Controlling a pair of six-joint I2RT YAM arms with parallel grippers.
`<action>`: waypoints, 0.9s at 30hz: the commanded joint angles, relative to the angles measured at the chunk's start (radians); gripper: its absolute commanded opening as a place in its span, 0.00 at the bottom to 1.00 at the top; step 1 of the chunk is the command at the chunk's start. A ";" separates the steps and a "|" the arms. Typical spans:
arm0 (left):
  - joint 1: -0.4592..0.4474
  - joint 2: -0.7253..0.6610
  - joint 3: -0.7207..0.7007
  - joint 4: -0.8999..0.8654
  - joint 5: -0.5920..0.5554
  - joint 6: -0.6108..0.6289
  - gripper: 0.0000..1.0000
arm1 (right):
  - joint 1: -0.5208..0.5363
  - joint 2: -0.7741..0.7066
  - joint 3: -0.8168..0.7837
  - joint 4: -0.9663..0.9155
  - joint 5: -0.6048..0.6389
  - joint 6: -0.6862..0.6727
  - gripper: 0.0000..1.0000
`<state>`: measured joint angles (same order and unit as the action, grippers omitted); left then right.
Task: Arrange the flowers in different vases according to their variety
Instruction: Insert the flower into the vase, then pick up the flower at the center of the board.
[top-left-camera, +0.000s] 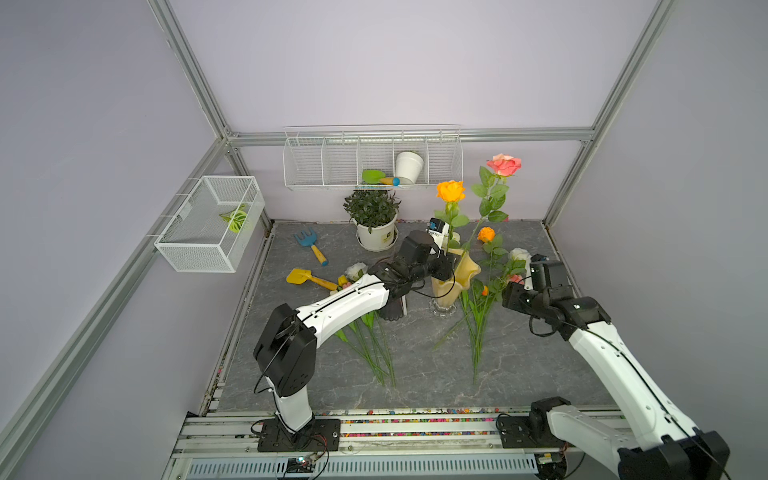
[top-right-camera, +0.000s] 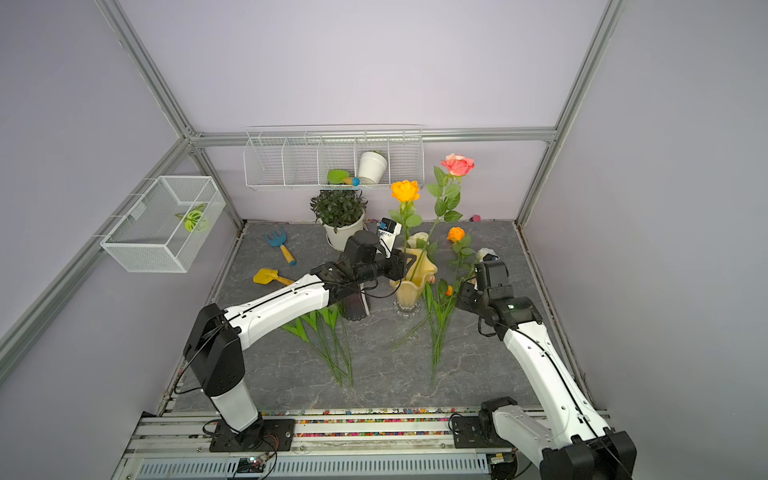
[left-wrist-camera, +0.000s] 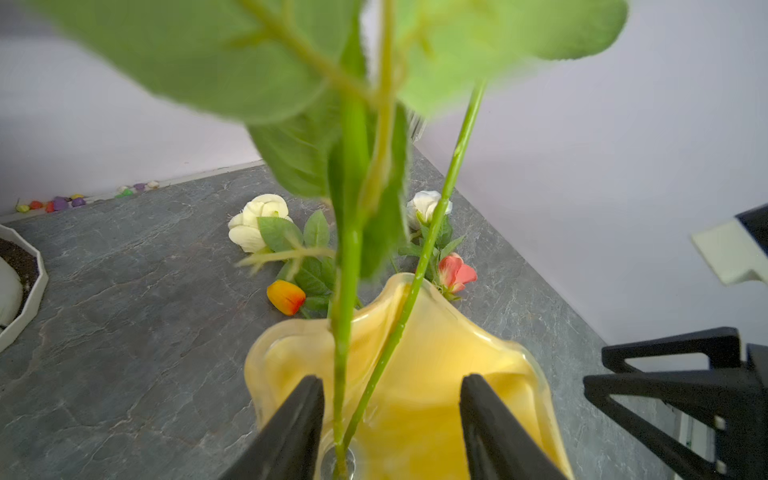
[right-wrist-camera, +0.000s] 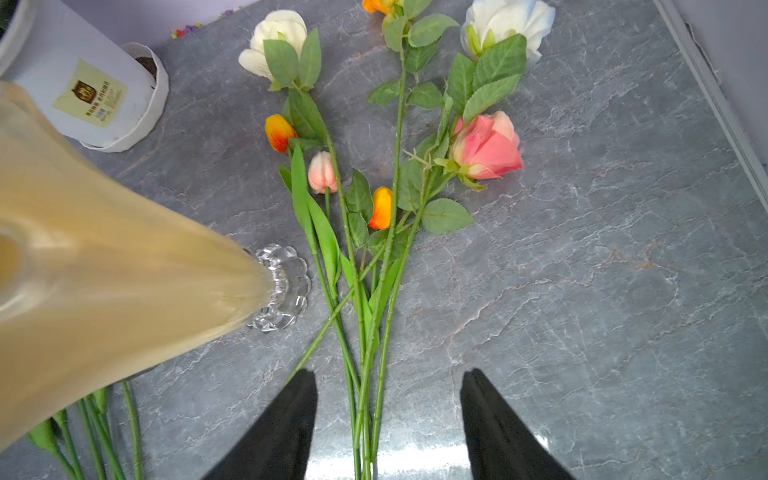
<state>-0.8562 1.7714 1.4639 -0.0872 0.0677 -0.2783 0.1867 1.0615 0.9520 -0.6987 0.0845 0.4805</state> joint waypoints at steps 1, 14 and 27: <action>-0.004 -0.032 0.033 -0.102 -0.011 -0.014 0.60 | -0.015 0.028 -0.031 0.021 -0.008 0.015 0.58; -0.071 -0.147 0.066 -0.324 -0.051 -0.050 0.69 | -0.042 0.317 0.000 0.210 -0.044 -0.014 0.36; -0.132 -0.297 -0.018 -0.323 -0.093 -0.043 0.80 | -0.105 0.831 0.431 0.186 -0.077 -0.073 0.28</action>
<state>-0.9825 1.5101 1.4738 -0.4057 0.0040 -0.3206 0.0845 1.8412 1.3331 -0.4889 0.0235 0.4282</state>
